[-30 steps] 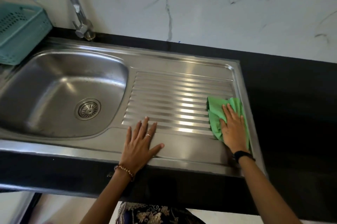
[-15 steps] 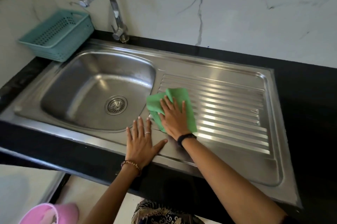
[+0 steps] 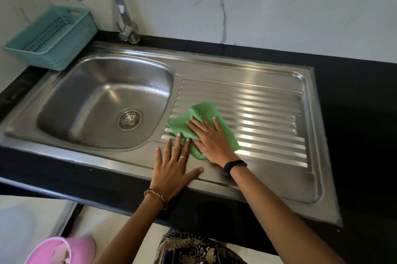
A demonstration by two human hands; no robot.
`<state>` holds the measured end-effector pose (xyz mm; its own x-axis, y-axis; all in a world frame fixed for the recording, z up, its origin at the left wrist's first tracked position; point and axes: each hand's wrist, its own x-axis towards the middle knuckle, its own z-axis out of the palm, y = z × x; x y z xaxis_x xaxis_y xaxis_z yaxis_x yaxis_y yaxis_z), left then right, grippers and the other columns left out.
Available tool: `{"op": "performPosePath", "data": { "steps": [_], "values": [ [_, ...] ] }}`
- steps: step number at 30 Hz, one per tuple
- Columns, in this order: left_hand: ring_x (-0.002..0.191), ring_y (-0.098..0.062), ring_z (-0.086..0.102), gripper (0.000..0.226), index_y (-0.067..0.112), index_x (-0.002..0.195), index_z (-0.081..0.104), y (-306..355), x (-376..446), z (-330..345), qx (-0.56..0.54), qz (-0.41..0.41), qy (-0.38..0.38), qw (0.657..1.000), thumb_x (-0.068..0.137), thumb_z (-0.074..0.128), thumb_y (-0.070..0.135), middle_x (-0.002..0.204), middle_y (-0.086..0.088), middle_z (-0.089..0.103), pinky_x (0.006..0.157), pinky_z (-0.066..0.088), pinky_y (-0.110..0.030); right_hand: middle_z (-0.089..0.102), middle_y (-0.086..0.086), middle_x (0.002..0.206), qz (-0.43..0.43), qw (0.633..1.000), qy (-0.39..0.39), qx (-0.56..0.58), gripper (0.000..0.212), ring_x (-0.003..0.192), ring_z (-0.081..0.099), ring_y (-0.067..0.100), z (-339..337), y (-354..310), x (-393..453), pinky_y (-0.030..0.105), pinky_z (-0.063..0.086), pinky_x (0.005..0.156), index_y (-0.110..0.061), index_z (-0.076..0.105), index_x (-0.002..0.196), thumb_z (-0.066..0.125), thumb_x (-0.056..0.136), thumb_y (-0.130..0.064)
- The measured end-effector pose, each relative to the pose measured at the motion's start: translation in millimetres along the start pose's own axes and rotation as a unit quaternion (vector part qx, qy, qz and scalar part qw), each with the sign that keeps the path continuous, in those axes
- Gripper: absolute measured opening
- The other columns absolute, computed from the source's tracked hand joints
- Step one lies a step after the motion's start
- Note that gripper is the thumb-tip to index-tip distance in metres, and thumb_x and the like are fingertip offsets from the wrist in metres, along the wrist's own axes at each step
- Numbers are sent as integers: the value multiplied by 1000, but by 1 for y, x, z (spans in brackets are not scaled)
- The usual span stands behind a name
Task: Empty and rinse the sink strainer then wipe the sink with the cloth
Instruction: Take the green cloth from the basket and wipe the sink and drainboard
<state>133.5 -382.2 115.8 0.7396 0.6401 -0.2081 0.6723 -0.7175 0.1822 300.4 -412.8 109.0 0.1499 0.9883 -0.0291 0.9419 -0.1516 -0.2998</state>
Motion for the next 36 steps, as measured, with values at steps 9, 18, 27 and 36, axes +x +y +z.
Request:
{"op": "performPosePath", "data": {
  "steps": [9,18,27,36],
  "values": [
    [142,-20,-18,72,41,136,-20,96,19,18,31,215,-45,975,86,23,68,147,8,-29,113,-13,-54,10,-7,159,198,978,64,20,54,147,10,14,-35,106,-129,42,-8,118,-29,14,148,35,98,-35],
    [135,-20,-29,65,45,136,-20,106,20,17,32,219,-65,973,88,21,64,147,9,-30,104,-23,-56,-12,-7,156,314,946,82,23,59,147,-6,17,-21,81,-178,41,-10,115,-28,-10,143,29,99,-29],
    [139,-13,-20,92,34,140,-10,16,5,-8,-30,151,-33,988,64,-5,85,150,6,-21,111,-20,-37,-5,-4,160,304,952,44,17,56,147,-7,22,-37,95,-142,50,-11,115,-25,3,149,28,100,-32],
    [142,-18,-15,117,26,137,-28,-68,-31,-33,-80,-90,12,993,48,2,95,155,-10,-14,114,-12,-40,14,-8,158,112,992,14,60,53,147,5,17,2,-28,-19,53,-11,115,-17,25,147,38,96,-29]
  ]
}}
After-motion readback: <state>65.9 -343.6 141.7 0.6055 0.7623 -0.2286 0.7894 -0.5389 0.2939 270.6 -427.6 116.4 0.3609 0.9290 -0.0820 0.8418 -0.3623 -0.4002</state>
